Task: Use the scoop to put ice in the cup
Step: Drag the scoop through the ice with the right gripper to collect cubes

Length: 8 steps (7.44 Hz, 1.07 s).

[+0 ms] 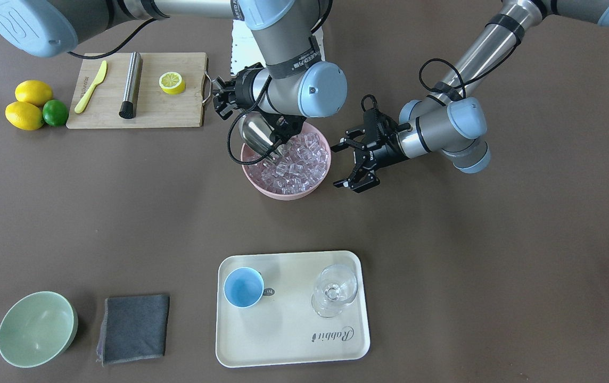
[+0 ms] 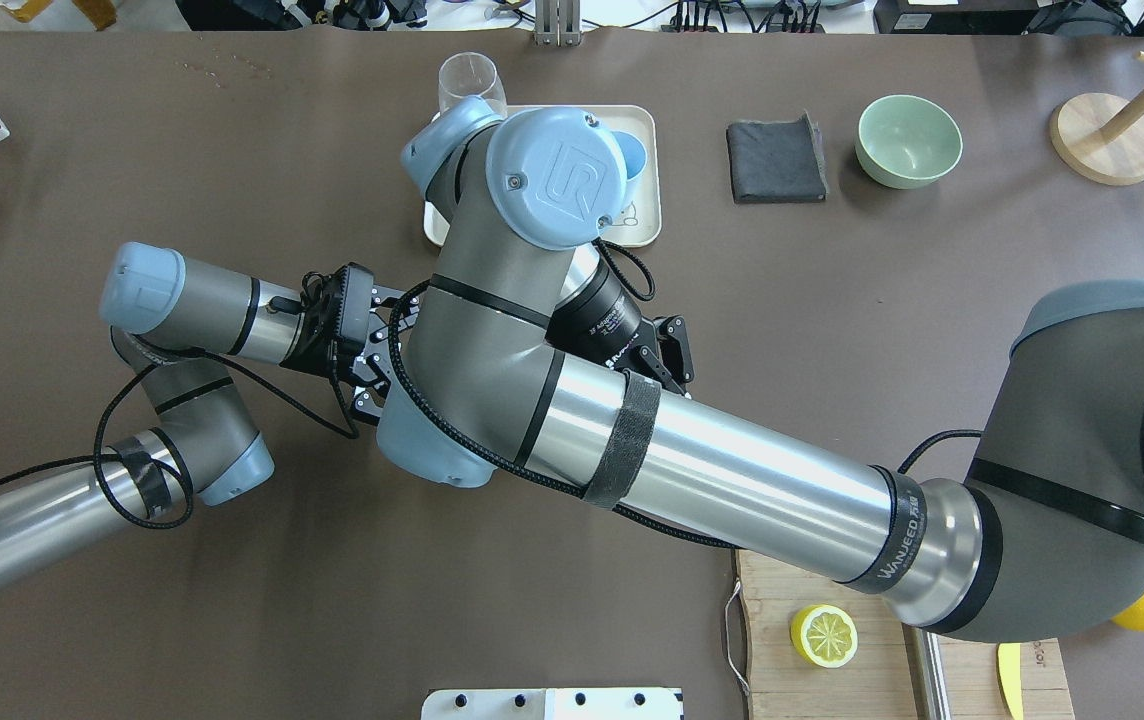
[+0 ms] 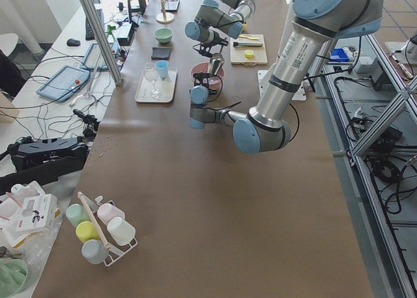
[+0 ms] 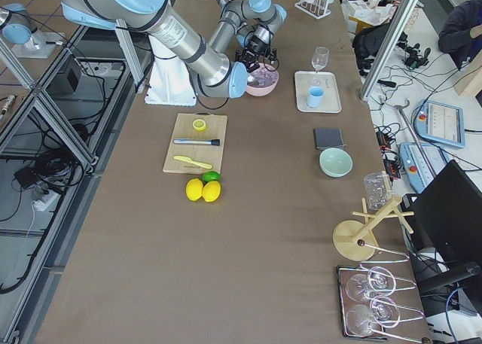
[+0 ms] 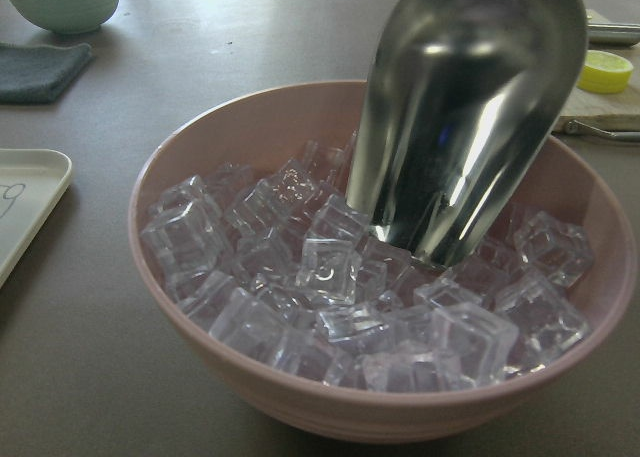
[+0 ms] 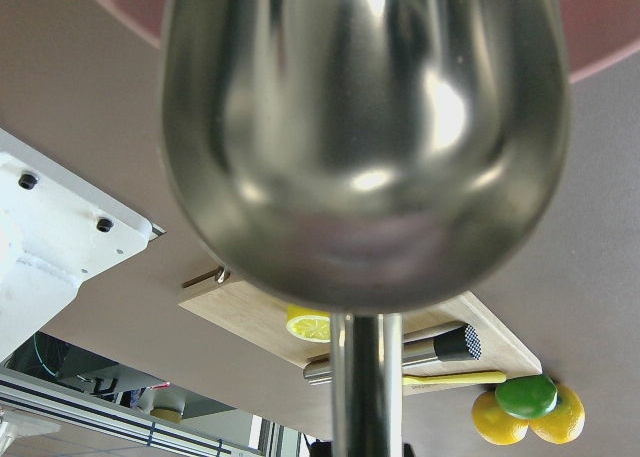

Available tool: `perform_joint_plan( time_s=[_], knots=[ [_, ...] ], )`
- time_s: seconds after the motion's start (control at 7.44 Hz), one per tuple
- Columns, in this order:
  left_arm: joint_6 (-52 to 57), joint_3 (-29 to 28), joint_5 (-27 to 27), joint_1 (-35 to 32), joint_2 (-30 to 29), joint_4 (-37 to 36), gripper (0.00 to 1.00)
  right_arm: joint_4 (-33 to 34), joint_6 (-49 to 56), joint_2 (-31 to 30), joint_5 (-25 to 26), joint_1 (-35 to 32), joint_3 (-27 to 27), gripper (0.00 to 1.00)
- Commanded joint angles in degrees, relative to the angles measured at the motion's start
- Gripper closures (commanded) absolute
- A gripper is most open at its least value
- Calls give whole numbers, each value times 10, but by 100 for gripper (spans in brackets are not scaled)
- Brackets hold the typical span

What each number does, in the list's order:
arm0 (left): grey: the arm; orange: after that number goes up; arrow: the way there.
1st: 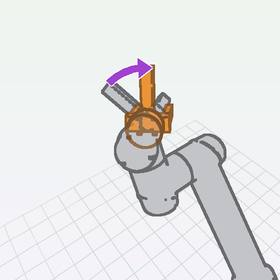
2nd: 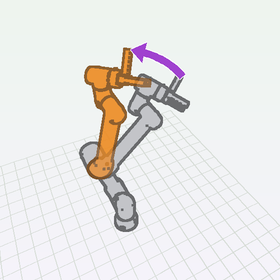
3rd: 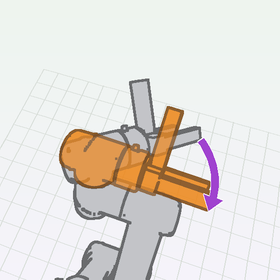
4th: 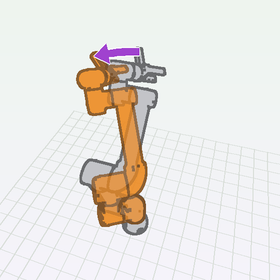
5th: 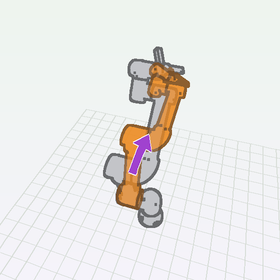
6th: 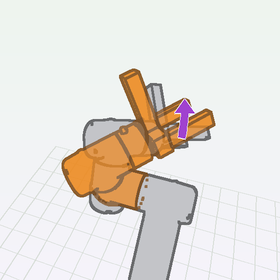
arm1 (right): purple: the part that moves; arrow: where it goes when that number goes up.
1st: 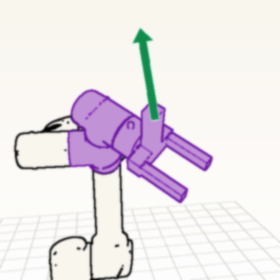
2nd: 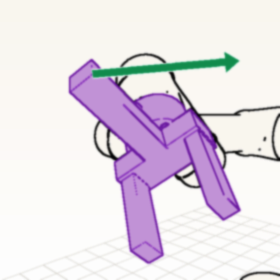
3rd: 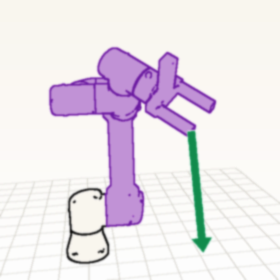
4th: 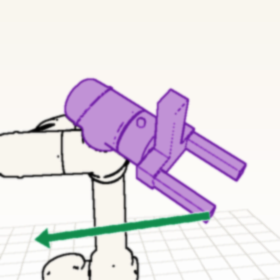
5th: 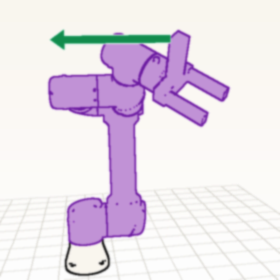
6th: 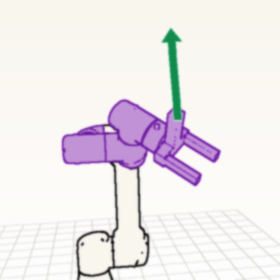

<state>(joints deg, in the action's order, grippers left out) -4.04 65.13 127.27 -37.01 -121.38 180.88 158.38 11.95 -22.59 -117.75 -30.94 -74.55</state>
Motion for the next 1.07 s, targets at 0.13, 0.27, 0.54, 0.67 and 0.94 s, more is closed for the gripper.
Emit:
perform_joint_plan(
  time_s=[0.13,0.27,0.54,0.67,0.94],
  knots=[
    [0,0,1,-2,0,0,2,-29,-6,-4,-4,0,14,100],
    [0,0,1,-2,1,0,2,-39,-13,-6,-5,0,14,100],
    [0,0,1,-2,1,0,2,-53,-18,-4,-5,0,10,100],
    [0,0,2,-3,1,0,2,-54,-20,-4,-4,0,4,100],
    [0,0,2,-3,1,0,2,-90,-38,-12,-3,0,-1,100]
  ],
)
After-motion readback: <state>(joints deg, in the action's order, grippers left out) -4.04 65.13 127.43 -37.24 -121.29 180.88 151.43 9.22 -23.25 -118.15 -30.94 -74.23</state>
